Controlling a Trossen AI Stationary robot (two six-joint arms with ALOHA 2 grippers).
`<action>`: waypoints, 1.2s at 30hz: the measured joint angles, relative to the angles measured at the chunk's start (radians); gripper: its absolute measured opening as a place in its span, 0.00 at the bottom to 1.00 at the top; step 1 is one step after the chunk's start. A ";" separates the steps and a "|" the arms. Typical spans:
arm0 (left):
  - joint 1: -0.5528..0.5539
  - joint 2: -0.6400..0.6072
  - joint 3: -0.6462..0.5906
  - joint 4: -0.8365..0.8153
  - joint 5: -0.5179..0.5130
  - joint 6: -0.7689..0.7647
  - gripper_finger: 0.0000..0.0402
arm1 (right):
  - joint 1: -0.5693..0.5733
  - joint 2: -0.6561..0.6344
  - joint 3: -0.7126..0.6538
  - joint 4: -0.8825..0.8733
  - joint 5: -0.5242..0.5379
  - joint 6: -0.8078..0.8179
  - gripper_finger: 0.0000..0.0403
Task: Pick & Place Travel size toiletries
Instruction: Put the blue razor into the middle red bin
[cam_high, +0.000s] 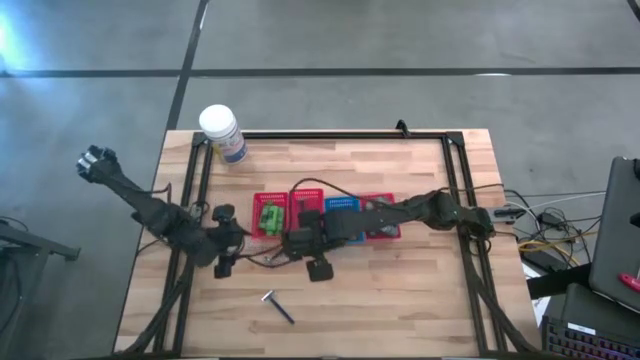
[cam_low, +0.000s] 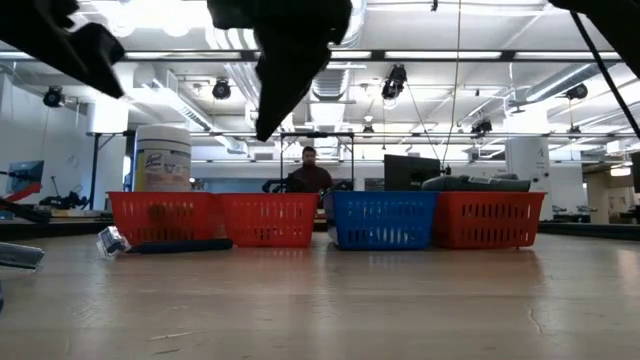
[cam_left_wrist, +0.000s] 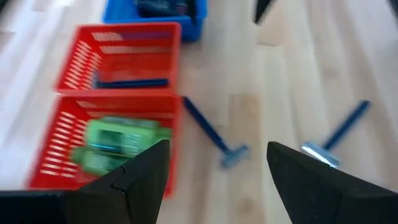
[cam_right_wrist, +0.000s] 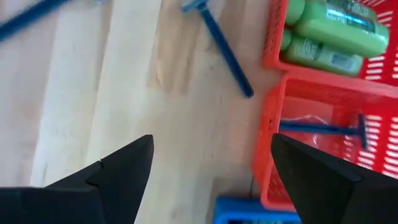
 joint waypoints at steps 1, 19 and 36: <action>-0.029 0.010 0.000 0.000 -0.006 -0.030 0.68 | 0.010 -0.003 -0.003 -0.012 0.012 -0.001 0.80; -0.199 0.345 0.018 0.320 0.076 -0.186 0.68 | 0.236 -0.537 -0.786 0.277 0.064 0.355 0.70; -0.110 0.815 0.289 0.326 0.353 0.249 0.67 | 0.273 -0.694 -1.018 0.312 0.077 0.586 0.79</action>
